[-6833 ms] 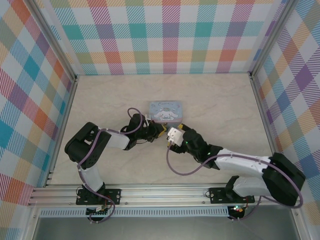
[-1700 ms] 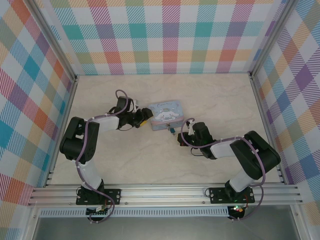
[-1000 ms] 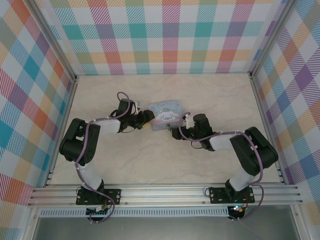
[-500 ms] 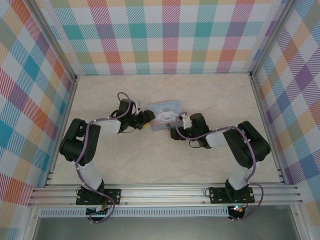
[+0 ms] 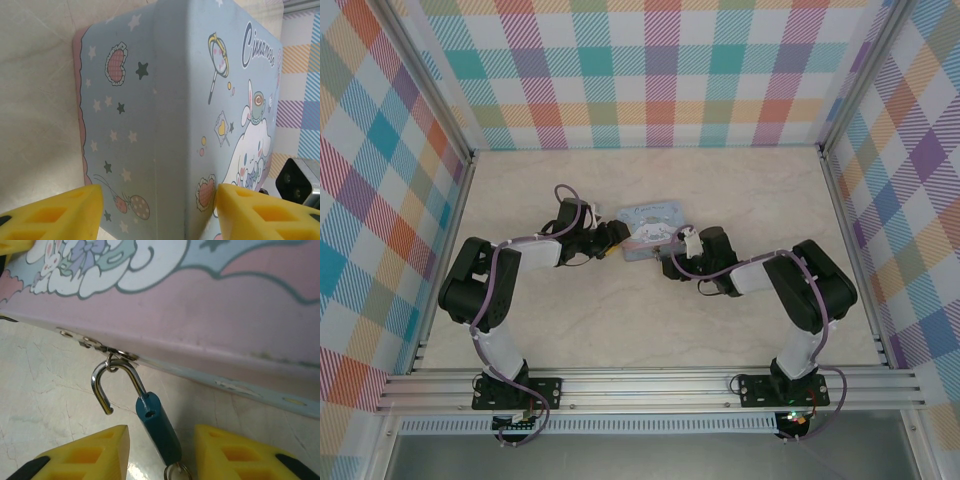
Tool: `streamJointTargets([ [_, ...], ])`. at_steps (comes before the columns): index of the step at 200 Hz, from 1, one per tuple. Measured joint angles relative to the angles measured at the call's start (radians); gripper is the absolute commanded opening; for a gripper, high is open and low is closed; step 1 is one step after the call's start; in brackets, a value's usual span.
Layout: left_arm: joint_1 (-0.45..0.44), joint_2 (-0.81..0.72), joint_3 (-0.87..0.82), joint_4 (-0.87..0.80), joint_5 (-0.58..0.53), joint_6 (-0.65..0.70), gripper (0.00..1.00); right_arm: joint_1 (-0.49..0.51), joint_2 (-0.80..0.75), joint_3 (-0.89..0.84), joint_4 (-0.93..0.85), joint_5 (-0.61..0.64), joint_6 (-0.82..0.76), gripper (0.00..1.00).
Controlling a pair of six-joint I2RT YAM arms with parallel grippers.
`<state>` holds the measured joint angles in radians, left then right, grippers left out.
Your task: Unlock the padlock with the key
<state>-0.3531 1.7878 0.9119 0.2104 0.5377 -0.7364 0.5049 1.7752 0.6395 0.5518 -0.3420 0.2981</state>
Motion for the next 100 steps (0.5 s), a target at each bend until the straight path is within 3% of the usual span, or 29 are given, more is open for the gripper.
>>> streamJointTargets([
  [19, 0.0, -0.002, 0.0, -0.001, -0.001, 0.0, 0.6, 0.0, 0.007, 0.012, 0.006, 0.0, 0.001, 0.31],
  [65, -0.003, -0.005, -0.003, -0.001, -0.006, 0.0, 0.6, 0.001, 0.014, 0.018, 0.014, -0.017, 0.007, 0.08],
  [100, -0.01, -0.038, -0.008, -0.057, -0.03, 0.011, 0.65, 0.0, 0.014, 0.018, 0.014, -0.014, 0.011, 0.02],
])
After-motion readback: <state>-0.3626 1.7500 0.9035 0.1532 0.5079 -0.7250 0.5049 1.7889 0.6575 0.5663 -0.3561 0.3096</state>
